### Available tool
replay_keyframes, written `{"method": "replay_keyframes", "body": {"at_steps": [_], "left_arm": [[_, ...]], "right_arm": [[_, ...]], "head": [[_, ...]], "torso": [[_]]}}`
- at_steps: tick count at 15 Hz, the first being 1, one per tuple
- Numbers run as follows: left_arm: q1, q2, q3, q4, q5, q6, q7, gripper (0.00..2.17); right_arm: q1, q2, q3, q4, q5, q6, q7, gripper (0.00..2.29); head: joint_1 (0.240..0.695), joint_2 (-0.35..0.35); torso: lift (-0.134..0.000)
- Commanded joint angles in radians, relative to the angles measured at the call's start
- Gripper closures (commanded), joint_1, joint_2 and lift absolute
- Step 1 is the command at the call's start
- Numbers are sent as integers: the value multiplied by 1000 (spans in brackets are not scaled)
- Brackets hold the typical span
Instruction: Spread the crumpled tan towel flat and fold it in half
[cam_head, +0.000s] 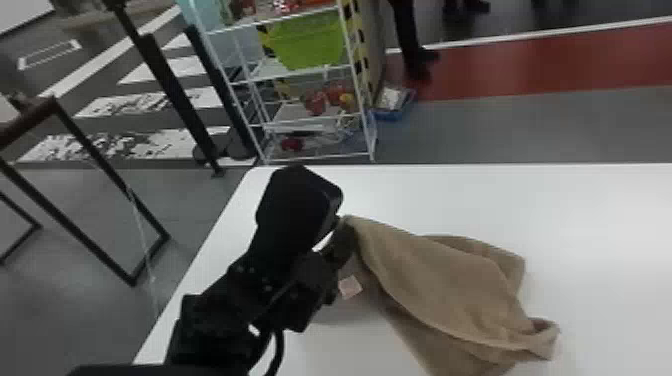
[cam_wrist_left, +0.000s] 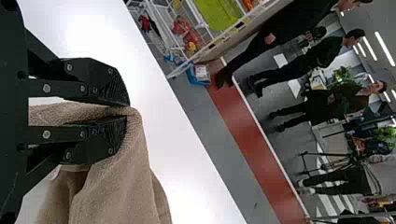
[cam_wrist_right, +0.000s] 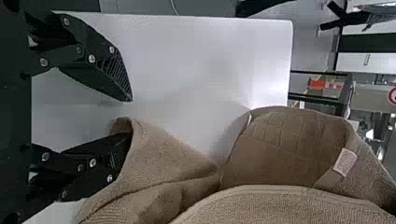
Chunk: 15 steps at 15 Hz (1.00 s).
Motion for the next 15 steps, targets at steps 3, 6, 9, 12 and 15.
{"method": "replay_keyframes", "body": {"at_steps": [3, 6, 9, 12, 15], "left_arm": [[4, 3, -1, -1, -1, 1, 2, 961], [9, 3, -2, -4, -1, 1, 6, 961], [11, 3, 4, -9, -1, 1, 12, 961], [15, 17, 35, -23, -1, 1, 25, 961], [26, 28, 87, -43, 1, 1, 51, 961]], "right_arm": [[-16, 3, -8, 15, -26, -49, -38, 1298], [-8, 6, -45, 9, -71, -101, -87, 1301], [9, 13, -128, -42, -143, -135, -93, 1301], [9, 13, -261, -111, -214, -132, -92, 1298], [-17, 12, -419, -160, -293, -92, -92, 1301]], "head": [[695, 350], [695, 342], [695, 317], [695, 277], [695, 199]], "torso": [[-123], [-123], [-123], [-123], [-123]]}}
